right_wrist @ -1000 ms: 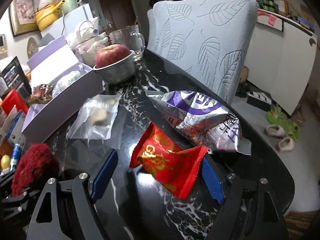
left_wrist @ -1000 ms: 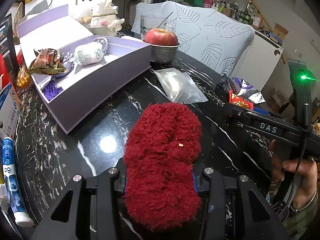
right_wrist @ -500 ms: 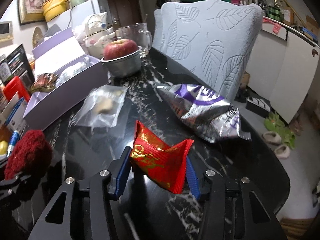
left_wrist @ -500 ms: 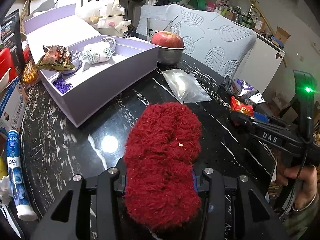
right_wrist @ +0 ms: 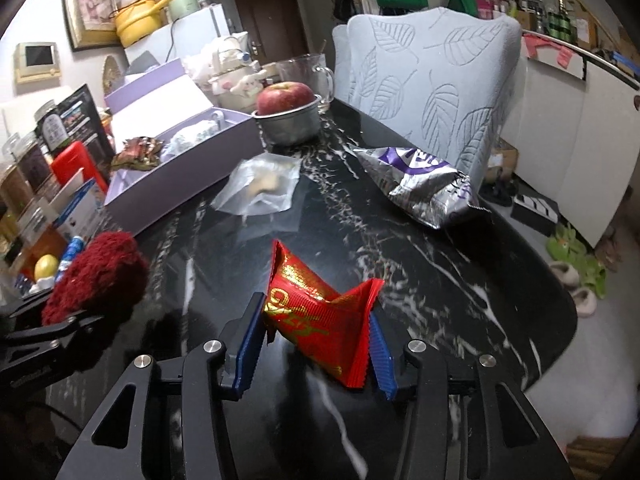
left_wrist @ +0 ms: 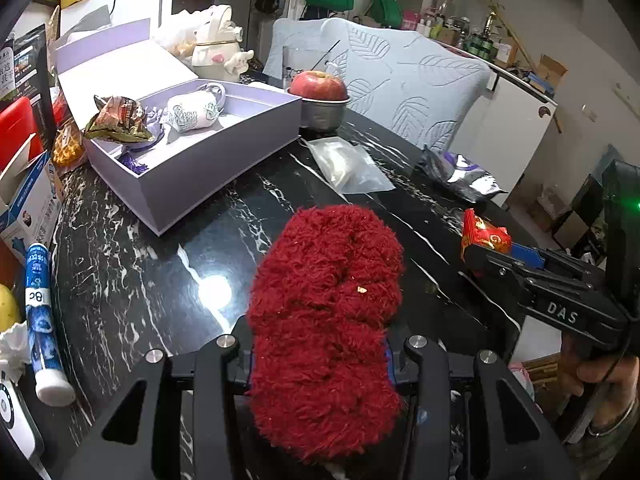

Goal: Organize soft objects

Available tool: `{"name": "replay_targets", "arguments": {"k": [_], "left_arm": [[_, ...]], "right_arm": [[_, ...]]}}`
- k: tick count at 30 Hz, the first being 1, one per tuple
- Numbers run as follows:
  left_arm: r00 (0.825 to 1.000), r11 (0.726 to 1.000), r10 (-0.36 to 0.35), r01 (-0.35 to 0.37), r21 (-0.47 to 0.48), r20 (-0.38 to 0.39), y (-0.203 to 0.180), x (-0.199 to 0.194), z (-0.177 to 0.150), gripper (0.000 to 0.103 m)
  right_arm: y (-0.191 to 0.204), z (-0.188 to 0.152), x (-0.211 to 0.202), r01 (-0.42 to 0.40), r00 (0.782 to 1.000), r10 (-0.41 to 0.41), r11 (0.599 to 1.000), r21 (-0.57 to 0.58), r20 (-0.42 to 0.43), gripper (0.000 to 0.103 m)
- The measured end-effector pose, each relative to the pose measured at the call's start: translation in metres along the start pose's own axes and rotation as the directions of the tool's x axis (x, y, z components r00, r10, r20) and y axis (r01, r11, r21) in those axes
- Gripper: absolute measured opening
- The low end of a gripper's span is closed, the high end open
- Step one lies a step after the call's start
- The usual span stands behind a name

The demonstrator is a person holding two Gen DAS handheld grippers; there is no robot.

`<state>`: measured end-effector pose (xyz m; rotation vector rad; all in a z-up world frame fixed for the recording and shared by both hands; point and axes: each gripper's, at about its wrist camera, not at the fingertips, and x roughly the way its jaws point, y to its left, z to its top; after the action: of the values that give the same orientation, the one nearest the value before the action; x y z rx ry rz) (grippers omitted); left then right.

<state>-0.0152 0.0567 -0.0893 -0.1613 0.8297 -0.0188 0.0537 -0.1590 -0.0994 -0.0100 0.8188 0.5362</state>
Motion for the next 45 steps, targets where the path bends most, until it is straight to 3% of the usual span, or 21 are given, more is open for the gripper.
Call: {"name": "replay_targets", "arguments": {"k": [6,14,26,33,45], "left_arm": [[1.0,1.0,0.0,0.0,0.018,0.027,-0.005,-0.02,-0.008,0.043],[0.997,1.0,0.03,-0.03,-0.001,0.067,-0.005,-0.049,-0.02,0.043],[0.989,0.996,0.083,-0.081,-0.024,0.119,0.002,-0.08,-0.022,0.043],[0.982,0.994,0.108,-0.102,-0.043,0.156,0.007,-0.095,-0.008,0.043],[0.961,0.987,0.16,-0.148,-0.066,0.228,0.035,-0.112,0.039,0.043]], "right_arm": [[0.012,-0.014,-0.021,-0.026,0.999,0.027,1.0,-0.009,0.027,0.047],[0.032,-0.027,-0.044,-0.122,0.991,0.124,0.991,-0.053,0.049,0.047],[0.064,-0.035,-0.06,-0.277,0.958,0.284,0.954,-0.115,0.048,0.047],[0.08,-0.02,-0.066,-0.326,0.939,0.339,0.931,-0.164,0.054,0.047],[0.113,0.036,-0.064,-0.377,0.908,0.41,0.89,-0.256,0.09,0.047]]}}
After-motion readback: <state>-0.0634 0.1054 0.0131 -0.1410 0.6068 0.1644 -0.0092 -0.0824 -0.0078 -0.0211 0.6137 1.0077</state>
